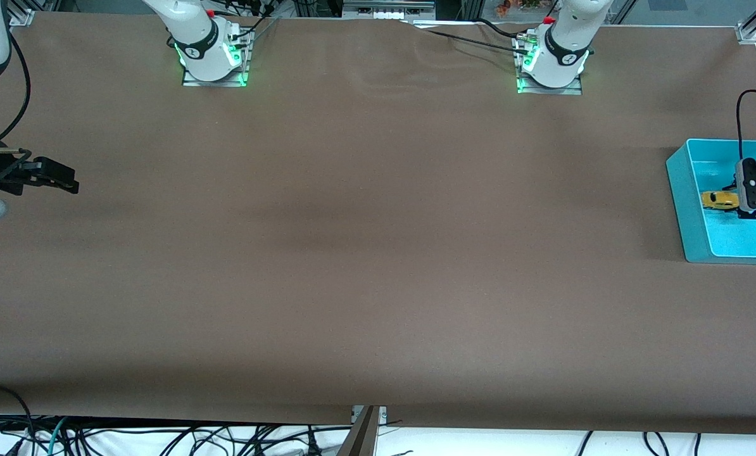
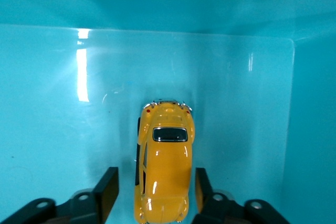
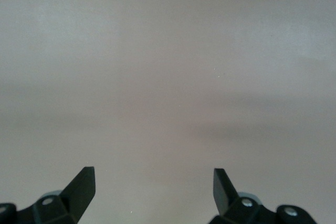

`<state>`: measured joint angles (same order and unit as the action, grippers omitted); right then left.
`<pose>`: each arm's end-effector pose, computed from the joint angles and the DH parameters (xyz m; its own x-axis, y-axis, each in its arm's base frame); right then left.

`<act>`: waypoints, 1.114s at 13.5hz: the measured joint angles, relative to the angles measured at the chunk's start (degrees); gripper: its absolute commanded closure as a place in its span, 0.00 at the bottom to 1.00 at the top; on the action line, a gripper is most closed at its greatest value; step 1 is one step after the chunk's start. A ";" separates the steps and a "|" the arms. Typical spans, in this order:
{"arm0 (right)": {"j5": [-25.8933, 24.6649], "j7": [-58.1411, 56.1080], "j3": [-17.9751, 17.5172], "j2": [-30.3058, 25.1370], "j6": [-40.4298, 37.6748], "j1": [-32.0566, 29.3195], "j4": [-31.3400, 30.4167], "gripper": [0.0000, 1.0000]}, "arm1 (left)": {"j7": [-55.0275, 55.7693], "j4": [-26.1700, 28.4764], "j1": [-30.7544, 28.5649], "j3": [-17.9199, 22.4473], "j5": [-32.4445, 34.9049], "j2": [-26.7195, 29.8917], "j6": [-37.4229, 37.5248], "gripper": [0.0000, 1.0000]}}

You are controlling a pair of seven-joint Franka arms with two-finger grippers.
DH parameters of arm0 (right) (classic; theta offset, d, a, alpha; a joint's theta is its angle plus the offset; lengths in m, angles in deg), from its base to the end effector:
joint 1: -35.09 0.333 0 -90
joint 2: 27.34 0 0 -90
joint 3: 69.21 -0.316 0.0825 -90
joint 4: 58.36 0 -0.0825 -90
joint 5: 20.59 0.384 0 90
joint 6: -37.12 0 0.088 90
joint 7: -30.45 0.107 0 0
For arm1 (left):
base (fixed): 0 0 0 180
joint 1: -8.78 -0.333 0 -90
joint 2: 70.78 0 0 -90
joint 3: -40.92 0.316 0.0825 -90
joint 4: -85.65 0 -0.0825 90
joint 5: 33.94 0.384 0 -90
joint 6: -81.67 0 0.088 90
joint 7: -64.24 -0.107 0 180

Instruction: Wind and store yellow beetle car

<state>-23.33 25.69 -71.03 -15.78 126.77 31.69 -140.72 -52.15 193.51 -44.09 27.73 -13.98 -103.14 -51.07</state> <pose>0.6122 -0.0239 0.5690 0.9955 0.0550 -0.0775 0.0579 -0.9977 0.0350 0.4721 0.4077 0.2043 0.0054 -0.9991 -0.0429 -0.9886 -0.0118 0.1500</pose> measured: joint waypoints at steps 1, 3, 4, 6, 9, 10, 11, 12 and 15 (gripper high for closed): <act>0.00 0.00 0.00 0.00 0.00 0.03 0.00 0.01 | 0.00 -0.11 0.00 -0.22 0.00 0.14 0.01 0.00; 0.00 -0.01 0.00 0.00 0.00 0.12 0.00 0.01 | 0.00 -0.70 -0.06 -0.77 0.00 1.30 1.15 0.00; 0.00 -0.01 -0.01 0.00 0.00 0.15 0.00 0.01 | 0.00 -1.31 -0.13 -1.77 0.00 2.83 2.88 0.00; 0.00 -0.01 -0.01 0.00 0.00 0.17 0.00 0.01 | 0.80 -3.42 -0.14 -5.02 0.00 7.46 9.87 0.00; 0.00 -0.01 -0.03 0.00 0.01 0.34 0.00 0.01 | 4.64 -11.14 -0.07 -12.20 0.00 12.42 24.65 0.00; 0.00 -0.01 -0.03 0.00 0.02 0.41 0.00 0.01 | 6.80 -14.57 0.18 -15.01 -0.01 12.89 29.35 0.00; 0.00 -0.01 -0.04 0.00 0.02 0.45 0.00 0.01 | 9.21 -17.58 1.02 -16.84 0.00 13.13 33.24 0.00; 0.00 -0.01 -0.04 0.00 0.02 0.46 0.00 0.01 | 11.93 -19.91 2.28 -17.66 0.00 13.21 36.20 0.00; 0.00 -0.01 -0.04 0.00 0.02 0.47 0.00 0.01 | 21.37 -22.44 5.23 -18.80 -0.01 13.05 39.70 0.00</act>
<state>-23.33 25.68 -71.06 -15.79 126.79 32.16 -140.72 -30.78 171.07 -38.86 8.92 -14.00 -90.09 -11.37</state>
